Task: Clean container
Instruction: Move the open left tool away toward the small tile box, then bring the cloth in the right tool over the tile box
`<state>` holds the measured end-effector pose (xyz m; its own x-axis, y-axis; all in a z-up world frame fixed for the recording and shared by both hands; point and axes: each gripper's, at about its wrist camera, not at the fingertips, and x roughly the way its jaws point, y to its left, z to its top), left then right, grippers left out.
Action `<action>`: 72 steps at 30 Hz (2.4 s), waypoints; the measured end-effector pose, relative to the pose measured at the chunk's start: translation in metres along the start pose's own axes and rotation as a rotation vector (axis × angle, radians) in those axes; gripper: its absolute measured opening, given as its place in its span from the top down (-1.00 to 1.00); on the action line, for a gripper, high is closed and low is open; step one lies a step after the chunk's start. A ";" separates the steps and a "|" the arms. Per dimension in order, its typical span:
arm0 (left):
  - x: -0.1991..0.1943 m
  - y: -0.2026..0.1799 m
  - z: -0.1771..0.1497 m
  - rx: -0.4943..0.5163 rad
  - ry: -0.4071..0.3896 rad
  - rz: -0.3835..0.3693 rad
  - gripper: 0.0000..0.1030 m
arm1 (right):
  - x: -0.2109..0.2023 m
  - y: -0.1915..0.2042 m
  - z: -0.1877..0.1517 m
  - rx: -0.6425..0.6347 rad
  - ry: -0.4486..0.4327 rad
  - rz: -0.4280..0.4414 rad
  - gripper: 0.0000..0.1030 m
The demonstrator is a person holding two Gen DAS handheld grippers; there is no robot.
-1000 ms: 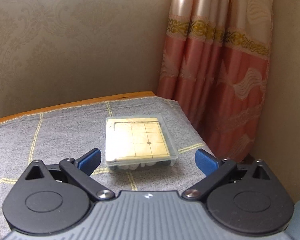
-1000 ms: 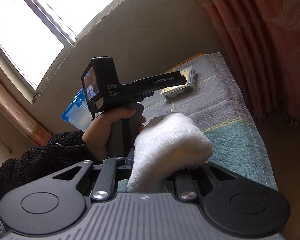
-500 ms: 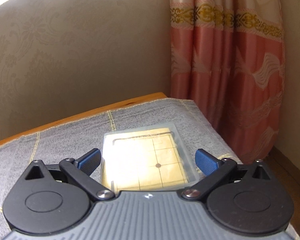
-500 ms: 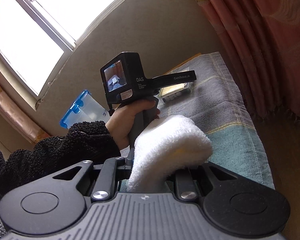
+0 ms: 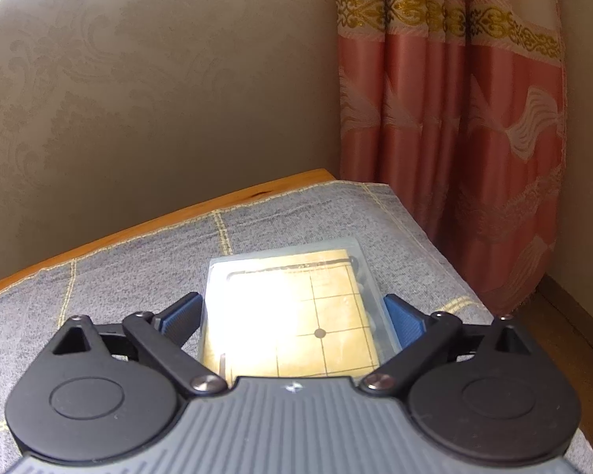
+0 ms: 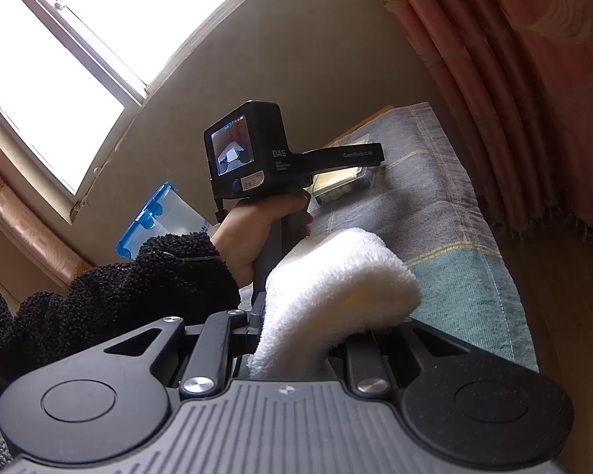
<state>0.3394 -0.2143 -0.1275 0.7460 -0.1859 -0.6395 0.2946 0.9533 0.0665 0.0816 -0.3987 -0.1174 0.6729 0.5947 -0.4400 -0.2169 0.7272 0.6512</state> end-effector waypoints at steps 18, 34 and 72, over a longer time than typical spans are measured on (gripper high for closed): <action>-0.042 0.023 -0.030 0.054 0.053 -0.073 -0.83 | -0.006 0.013 0.002 -0.030 -0.012 -0.023 0.57; -0.116 0.042 -0.084 0.134 0.082 -0.208 -0.83 | -0.010 0.021 0.009 -0.041 -0.015 -0.064 0.57; -0.197 0.055 -0.151 0.290 0.058 -0.350 -0.82 | -0.005 0.084 0.008 -0.179 0.029 -0.151 0.57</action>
<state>0.1190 -0.0893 -0.1134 0.5396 -0.4639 -0.7026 0.6845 0.7276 0.0453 0.0656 -0.3439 -0.0555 0.6872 0.4823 -0.5433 -0.2391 0.8563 0.4577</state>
